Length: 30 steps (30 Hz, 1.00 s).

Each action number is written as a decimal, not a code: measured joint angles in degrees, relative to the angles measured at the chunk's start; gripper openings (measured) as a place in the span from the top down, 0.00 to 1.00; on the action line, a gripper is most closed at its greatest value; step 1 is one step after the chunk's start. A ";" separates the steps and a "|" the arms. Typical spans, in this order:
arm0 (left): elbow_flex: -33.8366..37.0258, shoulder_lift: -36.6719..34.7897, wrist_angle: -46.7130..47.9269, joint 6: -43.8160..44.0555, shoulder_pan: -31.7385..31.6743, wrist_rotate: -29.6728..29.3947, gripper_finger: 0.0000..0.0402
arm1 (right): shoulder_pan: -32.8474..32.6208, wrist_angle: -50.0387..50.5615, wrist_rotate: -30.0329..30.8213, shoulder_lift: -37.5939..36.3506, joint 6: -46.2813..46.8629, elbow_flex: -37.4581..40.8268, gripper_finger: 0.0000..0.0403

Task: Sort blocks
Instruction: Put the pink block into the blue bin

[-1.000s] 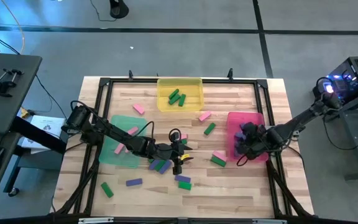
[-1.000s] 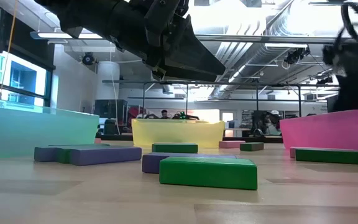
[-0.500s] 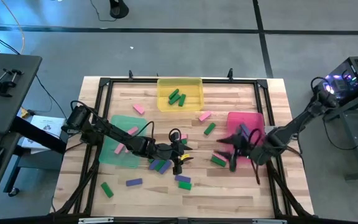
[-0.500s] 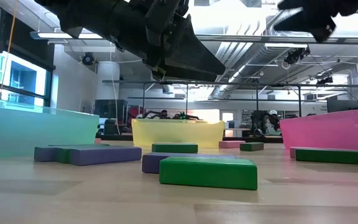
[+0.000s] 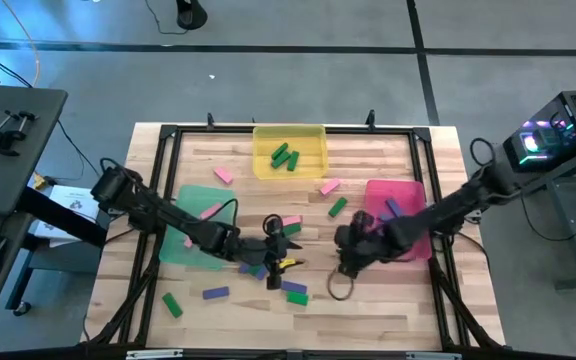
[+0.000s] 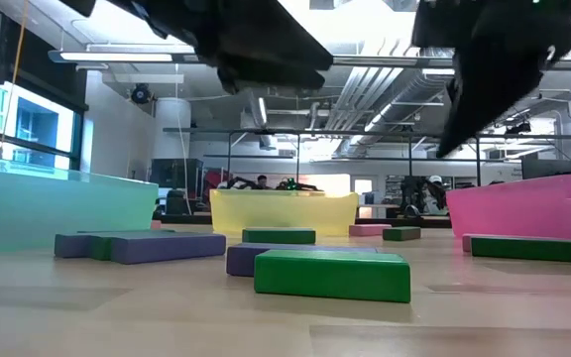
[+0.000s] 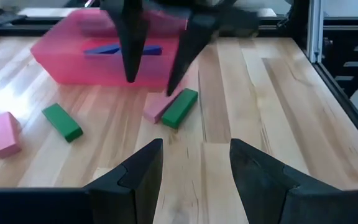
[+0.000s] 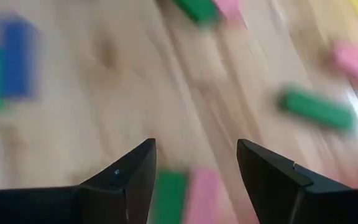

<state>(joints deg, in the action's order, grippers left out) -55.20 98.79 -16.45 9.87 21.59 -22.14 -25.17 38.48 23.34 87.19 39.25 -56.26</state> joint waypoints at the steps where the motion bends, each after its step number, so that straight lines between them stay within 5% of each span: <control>1: 0.00 -0.36 0.24 -0.12 0.21 -0.54 0.57 | 1.06 4.03 -1.65 1.55 1.41 -1.60 0.48; 9: 0.00 -0.60 3.87 0.81 1.94 -3.03 0.57 | 7.92 7.66 -14.91 10.55 0.14 -3.73 0.48; 24: 0.02 -0.58 7.90 2.10 2.81 -5.84 0.57 | 11.32 8.11 -15.04 13.41 1.05 -3.66 0.49; 30: 0.02 -0.58 11.45 3.83 4.49 -9.33 0.57 | 11.24 7.51 -14.83 13.41 2.14 -3.16 0.60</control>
<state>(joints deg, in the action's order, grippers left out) -55.18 98.21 -5.00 13.70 26.08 -31.47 -13.93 45.98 8.50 100.60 41.39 -59.41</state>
